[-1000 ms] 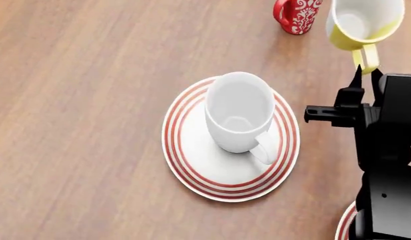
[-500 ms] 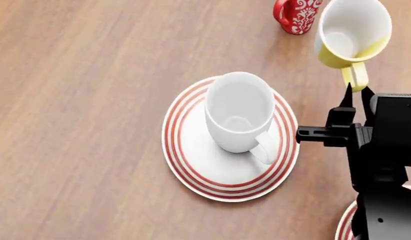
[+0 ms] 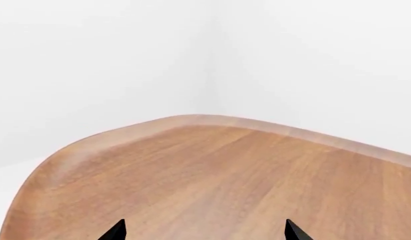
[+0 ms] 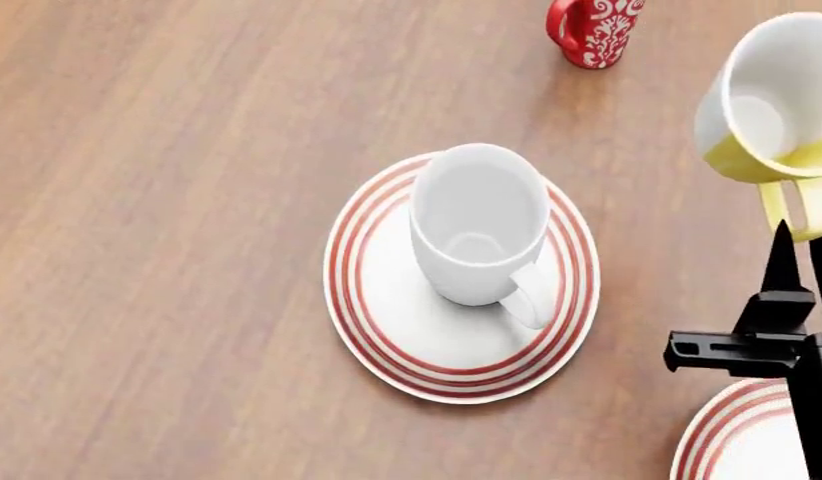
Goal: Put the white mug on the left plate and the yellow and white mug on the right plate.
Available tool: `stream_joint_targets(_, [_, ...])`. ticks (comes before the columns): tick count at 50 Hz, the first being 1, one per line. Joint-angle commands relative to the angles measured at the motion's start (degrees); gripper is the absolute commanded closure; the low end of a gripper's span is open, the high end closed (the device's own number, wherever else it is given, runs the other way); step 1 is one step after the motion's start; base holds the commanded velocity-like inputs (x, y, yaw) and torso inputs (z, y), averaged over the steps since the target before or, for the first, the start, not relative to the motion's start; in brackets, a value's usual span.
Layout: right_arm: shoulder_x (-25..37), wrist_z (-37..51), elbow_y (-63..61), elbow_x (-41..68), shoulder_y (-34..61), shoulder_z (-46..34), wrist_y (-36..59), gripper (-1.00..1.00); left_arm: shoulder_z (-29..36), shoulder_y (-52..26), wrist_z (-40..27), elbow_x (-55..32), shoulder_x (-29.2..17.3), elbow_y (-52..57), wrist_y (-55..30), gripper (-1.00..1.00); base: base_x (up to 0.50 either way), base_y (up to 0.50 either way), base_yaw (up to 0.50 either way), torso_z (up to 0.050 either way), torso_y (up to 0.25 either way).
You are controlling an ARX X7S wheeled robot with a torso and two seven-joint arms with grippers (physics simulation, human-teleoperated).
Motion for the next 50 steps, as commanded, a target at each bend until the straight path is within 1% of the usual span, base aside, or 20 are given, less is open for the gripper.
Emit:
stream_joint_targets(1, [3.0,0.1,-10.8,3.1,-8.1,5.2,5.9,1.00,-0.1,0.3,-1.3,-0.3,-0.4,2.0,-1.2,-1.00,0.00,0.00,0.00,0.000,0.000])
stream_joint_targets(9, [4.2,-1.0,-19.0,6.2,-16.7,11.4,8.8,1.00,0.2,0.4,-2.3,-0.2,-0.7,3.6,-2.2,-1.00,0.00,0.00,0.00,0.000,0.000])
stream_joint_targets(12, [4.6,-1.0,-20.8,4.2,-20.4,12.5,7.2,1.00,0.4,1.1,-2.4,0.2,-0.6,3.8,-1.9,-1.00,0.00,0.00,0.00,0.000,0.000])
stream_joint_targets(19, [3.1,-2.8,-26.7,7.7,-27.9,20.1,7.5,1.00,0.4,1.2,-2.9,0.0,-0.7,4.5,-2.2,-1.00,0.00,0.00,0.00,0.000,0.000])
stream_joint_targets(21, [2.7,-3.2,-27.6,7.0,-29.9,21.4,6.1,1.00,0.4,1.1,-3.0,-0.2,-0.8,4.6,-2.3,-1.00,0.00,0.00,0.00,0.000,0.000])
stream_joint_targets(40, [-2.7,-9.4,-31.9,8.8,-43.8,31.3,-0.2,1.00,0.5,0.2,-2.9,-0.4,-0.9,3.7,-2.0,-1.00,0.00,0.00,0.00,0.000,0.001])
stream_joint_targets(50, [-7.4,-15.5,-29.6,9.2,-50.7,35.7,-7.2,1.00,1.2,0.0,-2.8,0.2,-0.8,3.2,-1.7,-1.00,0.00,0.00,0.00,0.000,0.000])
